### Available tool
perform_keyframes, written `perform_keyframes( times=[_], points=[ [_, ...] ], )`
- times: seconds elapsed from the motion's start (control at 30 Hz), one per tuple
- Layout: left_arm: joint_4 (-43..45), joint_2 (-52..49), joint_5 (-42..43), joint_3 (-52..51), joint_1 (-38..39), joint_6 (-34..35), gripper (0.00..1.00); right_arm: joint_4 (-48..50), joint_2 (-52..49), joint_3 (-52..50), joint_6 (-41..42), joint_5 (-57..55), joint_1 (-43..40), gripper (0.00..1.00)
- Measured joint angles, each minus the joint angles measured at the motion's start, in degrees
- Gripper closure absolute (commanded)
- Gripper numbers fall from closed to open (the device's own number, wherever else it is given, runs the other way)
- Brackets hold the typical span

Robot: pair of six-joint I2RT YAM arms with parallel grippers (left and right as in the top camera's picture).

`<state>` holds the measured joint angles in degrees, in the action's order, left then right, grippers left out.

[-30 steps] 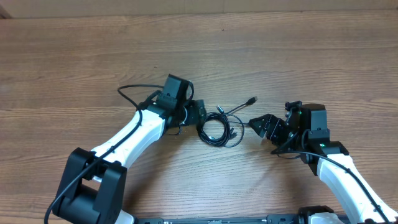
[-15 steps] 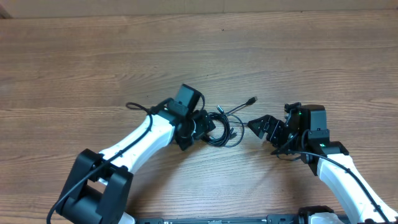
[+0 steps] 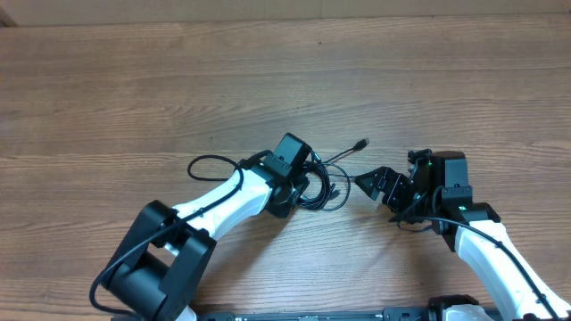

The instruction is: Untangle cables

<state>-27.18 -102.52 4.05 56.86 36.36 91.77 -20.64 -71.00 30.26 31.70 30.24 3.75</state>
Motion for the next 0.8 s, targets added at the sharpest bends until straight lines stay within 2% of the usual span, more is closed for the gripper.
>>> perform_keyframes(
  times=[0.1,0.2,0.33,0.4,0.47,0.57,0.73,0.8],
  points=[
    [2.8,-1.1,-0.1,0.3,0.0,-2.0,0.96,-0.6,0.0,0.0,0.0,0.0,0.0,0.07],
    [3.5,-1.2,0.0,0.3,-1.3,-10.6,0.96,-1.0,0.0,0.0,0.0,0.0,0.0,0.07],
    [2.1,0.4,-0.7,1.2,-6.6,-32.9,0.96,-1.0,0.0,0.0,0.0,0.2,0.0,0.06],
    [0.0,3.3,-1.6,3.0,-10.1,-45.4,0.96,-0.9,0.0,0.0,0.0,1.1,0.0,0.04],
    [-1.4,6.5,-2.4,4.7,-12.2,-54.1,0.96,-0.2,0.0,0.0,0.0,2.5,0.0,0.0],
    [-2.3,14.1,-3.2,7.6,-13.1,-70.6,0.96,2.8,0.0,0.0,-2.2,7.8,0.0,0.0],
    [-5.4,20.1,-3.3,8.1,-12.7,-83.7,0.96,13.1,0.0,0.0,-11.6,17.7,0.0,0.0],
    [-6.6,20.4,-4.2,8.1,-12.7,-87.7,0.96,20.1,0.0,0.0,-14.2,21.9,0.0,0.0]
  ],
)
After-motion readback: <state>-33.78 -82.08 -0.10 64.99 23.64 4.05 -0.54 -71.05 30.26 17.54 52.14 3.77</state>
